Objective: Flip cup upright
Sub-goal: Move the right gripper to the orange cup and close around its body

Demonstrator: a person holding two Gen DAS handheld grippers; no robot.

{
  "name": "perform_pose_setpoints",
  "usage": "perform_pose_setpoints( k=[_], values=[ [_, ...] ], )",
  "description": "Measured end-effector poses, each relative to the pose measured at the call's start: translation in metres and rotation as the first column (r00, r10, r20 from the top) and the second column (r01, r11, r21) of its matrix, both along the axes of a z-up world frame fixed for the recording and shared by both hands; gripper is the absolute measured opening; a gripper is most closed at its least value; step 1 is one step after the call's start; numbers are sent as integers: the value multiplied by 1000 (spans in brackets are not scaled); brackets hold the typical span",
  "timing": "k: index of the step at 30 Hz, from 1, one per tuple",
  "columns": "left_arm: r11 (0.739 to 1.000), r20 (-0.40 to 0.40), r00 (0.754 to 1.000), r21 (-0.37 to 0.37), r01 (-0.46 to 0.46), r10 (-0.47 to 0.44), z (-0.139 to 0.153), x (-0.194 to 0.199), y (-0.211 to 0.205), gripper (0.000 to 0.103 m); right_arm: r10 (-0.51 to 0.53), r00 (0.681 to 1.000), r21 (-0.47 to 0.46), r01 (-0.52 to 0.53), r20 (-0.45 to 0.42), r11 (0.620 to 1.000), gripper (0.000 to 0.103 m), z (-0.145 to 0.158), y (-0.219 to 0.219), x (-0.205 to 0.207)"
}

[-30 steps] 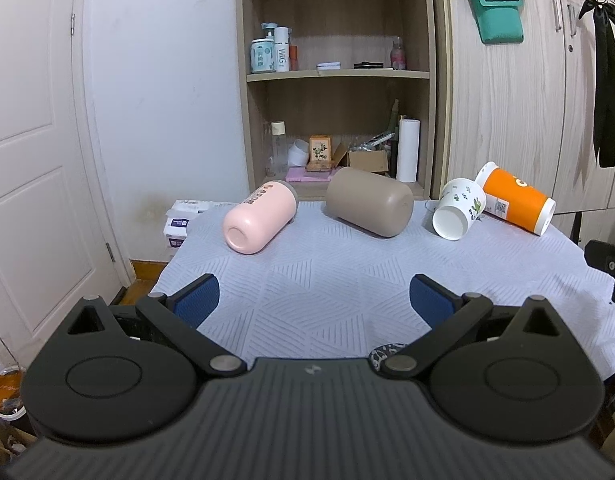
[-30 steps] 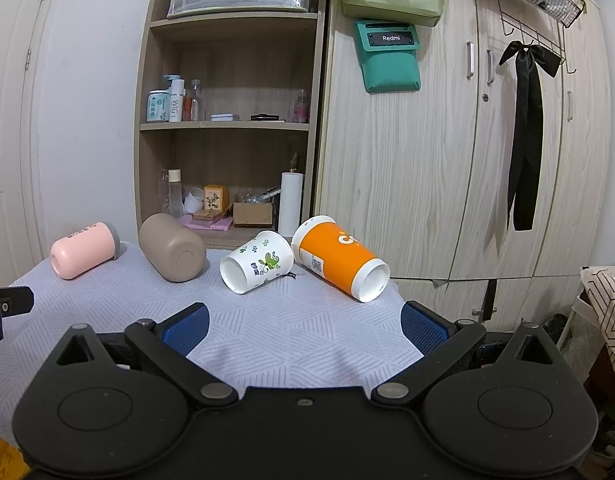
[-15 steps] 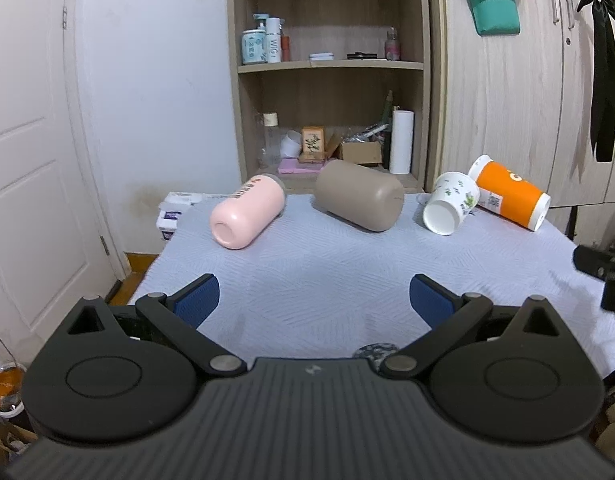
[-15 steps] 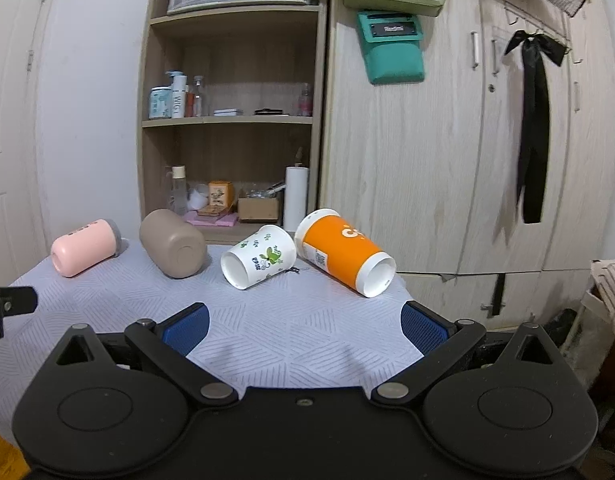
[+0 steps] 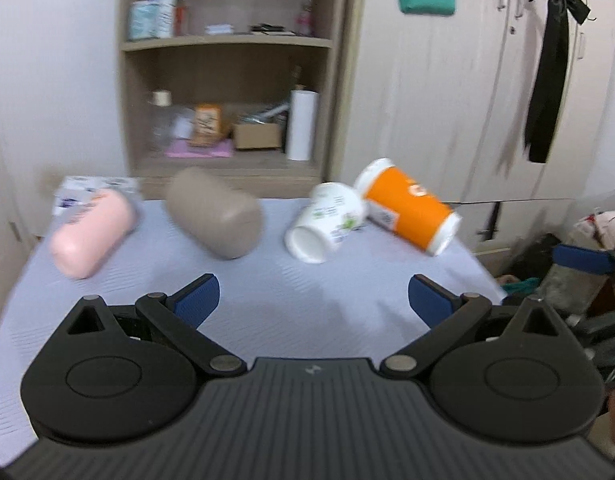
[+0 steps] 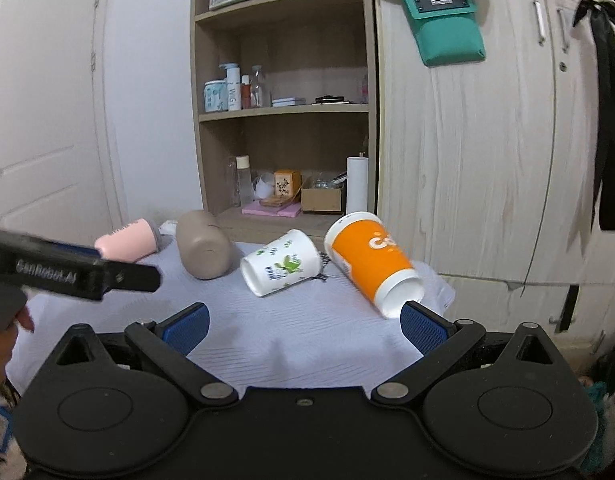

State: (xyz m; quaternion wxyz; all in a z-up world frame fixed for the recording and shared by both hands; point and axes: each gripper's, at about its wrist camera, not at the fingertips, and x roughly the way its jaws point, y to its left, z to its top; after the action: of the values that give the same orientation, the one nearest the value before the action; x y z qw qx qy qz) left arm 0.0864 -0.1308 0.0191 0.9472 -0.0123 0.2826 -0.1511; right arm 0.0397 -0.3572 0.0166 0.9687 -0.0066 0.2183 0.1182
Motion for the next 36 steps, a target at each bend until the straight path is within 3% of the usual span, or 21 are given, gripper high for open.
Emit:
perform_pose_setpoints(
  k=[7, 12, 17, 19, 28, 31, 36],
  values=[
    [997, -84, 996, -77, 27, -33, -1, 47, -40, 100, 85, 995, -60, -88, -44, 994, 103, -4, -25, 43],
    [982, -145, 989, -187, -2, -26, -12, 77, -60, 99, 141, 987, -64, -146, -83, 987, 102, -14, -40, 86],
    [970, -182, 983, -243, -30, -15, -21, 99, -79, 89, 208, 969, -60, -217, -131, 974, 89, -23, -51, 123],
    [962, -198, 980, -272, -23, -33, -24, 106, -84, 78, 232, 957, -56, -244, -175, 968, 85, -25, -53, 138],
    [932, -249, 968, -357, -67, -26, -37, 132, -89, 78, 266, 932, -129, -303, -246, 944, 88, -23, -57, 187],
    [922, -260, 965, -377, -84, -18, -37, 135, -86, 78, 271, 906, -119, -324, -326, 939, 88, -30, -59, 207],
    [914, -270, 963, -393, -98, -13, -38, 137, -84, 78, 301, 889, -37, -333, -346, 942, 88, -36, -61, 217]
  ],
)
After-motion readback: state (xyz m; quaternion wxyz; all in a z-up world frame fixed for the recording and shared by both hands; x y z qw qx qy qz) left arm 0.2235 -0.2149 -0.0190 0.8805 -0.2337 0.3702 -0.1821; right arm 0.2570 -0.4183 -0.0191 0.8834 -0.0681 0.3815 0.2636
